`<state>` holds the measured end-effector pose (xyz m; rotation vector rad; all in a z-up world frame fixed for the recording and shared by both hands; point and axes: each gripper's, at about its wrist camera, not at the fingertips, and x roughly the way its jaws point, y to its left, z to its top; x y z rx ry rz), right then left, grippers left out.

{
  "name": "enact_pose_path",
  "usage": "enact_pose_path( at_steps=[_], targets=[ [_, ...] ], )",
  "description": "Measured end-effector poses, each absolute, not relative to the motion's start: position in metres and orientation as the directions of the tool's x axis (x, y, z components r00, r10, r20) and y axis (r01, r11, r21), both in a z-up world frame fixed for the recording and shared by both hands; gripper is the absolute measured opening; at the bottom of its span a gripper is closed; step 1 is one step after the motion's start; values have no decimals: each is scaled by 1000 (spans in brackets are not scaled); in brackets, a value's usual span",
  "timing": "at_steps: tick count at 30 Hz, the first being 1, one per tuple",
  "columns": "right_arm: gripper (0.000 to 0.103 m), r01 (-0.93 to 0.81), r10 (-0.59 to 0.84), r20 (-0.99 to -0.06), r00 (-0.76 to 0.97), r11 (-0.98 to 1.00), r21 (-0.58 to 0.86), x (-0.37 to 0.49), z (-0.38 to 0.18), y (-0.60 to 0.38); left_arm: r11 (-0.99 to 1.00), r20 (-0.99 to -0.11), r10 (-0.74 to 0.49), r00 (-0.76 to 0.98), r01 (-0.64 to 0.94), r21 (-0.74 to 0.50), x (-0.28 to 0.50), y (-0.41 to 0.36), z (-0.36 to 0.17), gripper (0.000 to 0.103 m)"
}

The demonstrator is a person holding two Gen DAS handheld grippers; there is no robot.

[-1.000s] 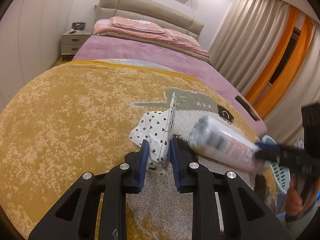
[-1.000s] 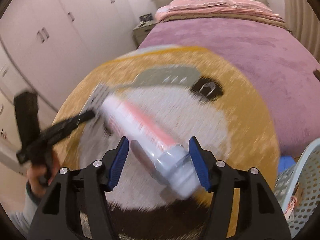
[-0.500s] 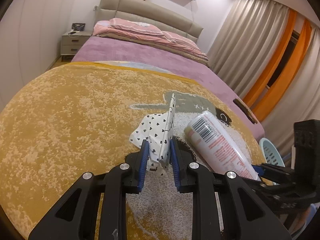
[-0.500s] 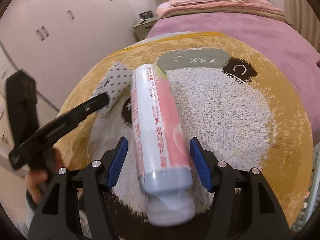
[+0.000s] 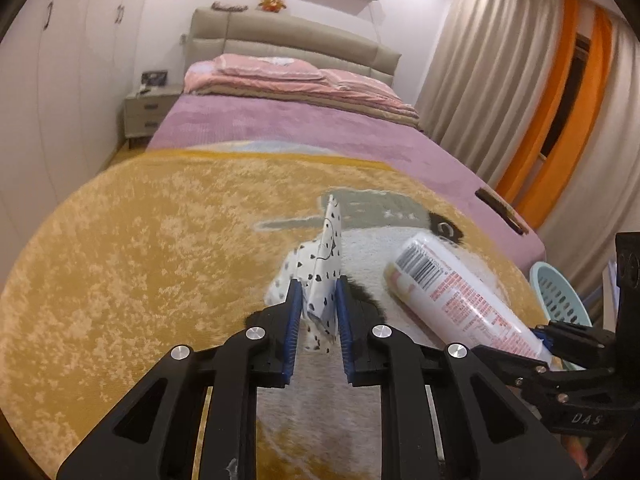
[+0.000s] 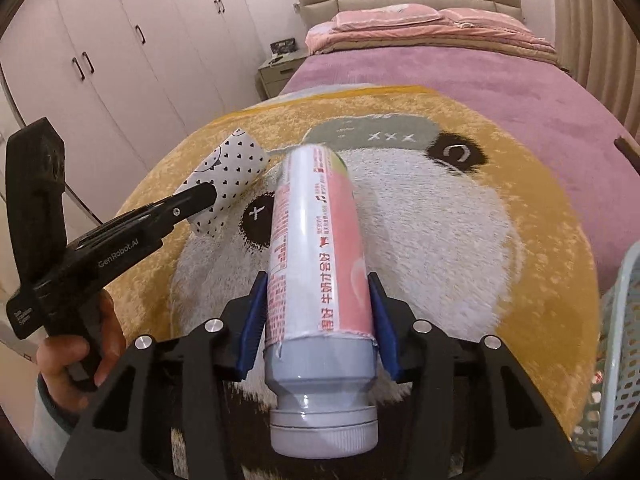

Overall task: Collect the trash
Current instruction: 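Carry the napkin and bottle over the blue basket and open both tools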

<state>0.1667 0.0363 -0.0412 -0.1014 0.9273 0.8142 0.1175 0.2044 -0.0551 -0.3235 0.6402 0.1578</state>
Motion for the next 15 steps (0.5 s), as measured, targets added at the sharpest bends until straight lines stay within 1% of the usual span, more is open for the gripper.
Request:
enact_pose_path(
  at_steps=[6, 10, 15],
  targets=[
    [45, -609, 603, -704, 377, 733, 302, 168, -24, -6, 961, -562, 21, 827, -171, -216, 116, 171, -22, 13],
    [45, -550, 627, -664, 408, 749, 369, 169, -13, -46, 977, -529, -23, 848, -93, -191, 122, 137, 1, 13],
    [45, -476, 618, -619, 485, 780, 406, 170, 2, -105, 988, -509, -87, 856, 11, -152, 140, 84, 16, 13]
  ],
)
